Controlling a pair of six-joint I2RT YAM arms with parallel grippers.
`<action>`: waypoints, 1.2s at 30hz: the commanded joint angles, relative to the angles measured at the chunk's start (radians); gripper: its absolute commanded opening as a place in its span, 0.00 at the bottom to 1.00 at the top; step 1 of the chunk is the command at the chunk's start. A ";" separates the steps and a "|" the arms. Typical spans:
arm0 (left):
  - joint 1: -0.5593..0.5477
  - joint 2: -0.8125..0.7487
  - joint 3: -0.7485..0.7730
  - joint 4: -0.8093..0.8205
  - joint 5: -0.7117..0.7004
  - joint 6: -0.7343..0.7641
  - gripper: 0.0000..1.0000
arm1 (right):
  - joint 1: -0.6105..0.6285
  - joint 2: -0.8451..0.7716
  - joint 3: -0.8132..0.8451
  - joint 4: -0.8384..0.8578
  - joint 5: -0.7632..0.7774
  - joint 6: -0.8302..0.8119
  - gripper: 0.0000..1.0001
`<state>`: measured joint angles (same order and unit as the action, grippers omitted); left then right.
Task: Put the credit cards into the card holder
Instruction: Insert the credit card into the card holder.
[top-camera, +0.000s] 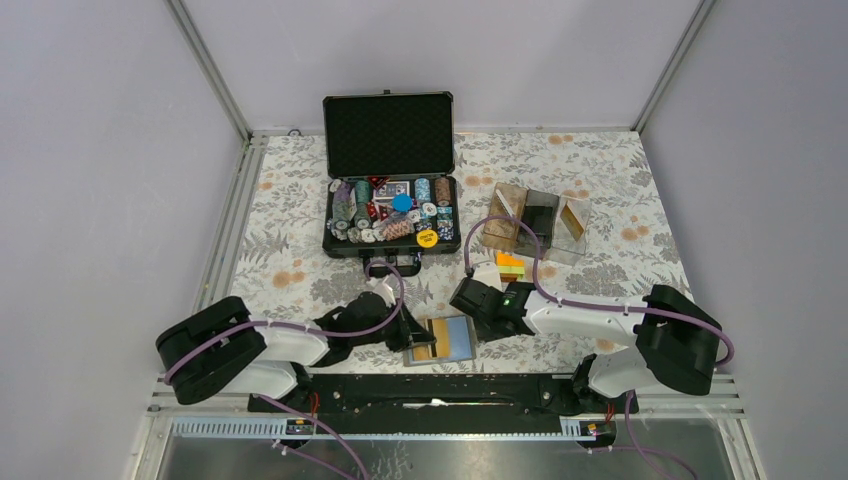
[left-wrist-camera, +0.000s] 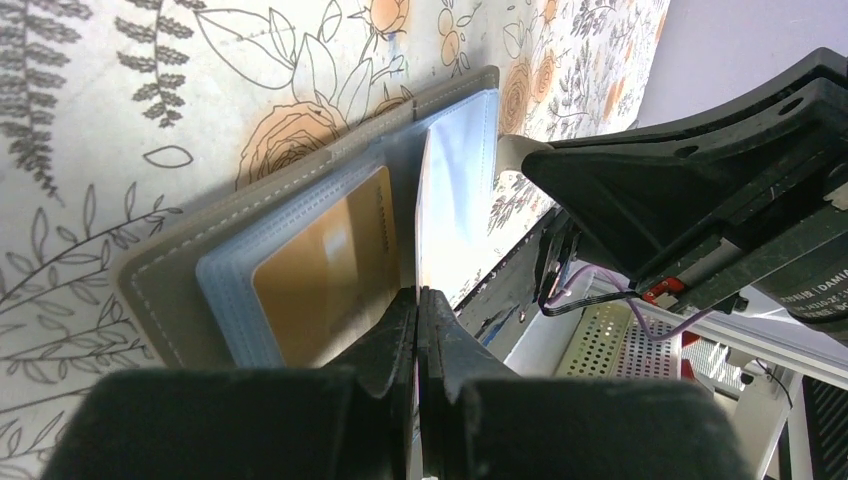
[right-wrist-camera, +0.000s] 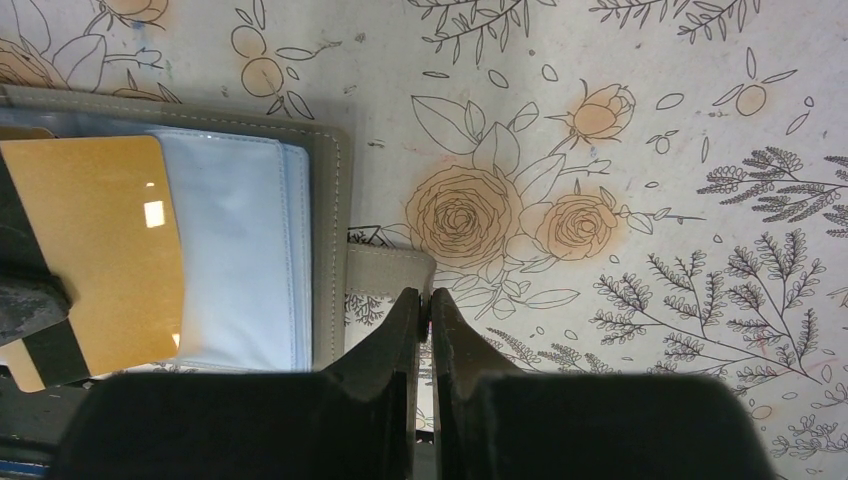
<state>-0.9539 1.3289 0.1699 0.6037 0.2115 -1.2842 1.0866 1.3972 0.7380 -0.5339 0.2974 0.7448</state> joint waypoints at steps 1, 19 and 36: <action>-0.005 -0.067 -0.025 -0.045 -0.037 0.008 0.00 | 0.014 0.010 0.033 -0.012 0.027 0.003 0.00; -0.008 0.005 -0.048 0.061 -0.010 -0.035 0.00 | 0.017 0.016 0.035 -0.019 0.034 0.007 0.00; -0.027 0.007 -0.033 0.088 -0.009 -0.061 0.00 | 0.020 0.026 0.043 -0.033 0.044 0.006 0.00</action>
<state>-0.9733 1.3571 0.1360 0.6846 0.2089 -1.3373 1.0927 1.4120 0.7433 -0.5488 0.3141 0.7448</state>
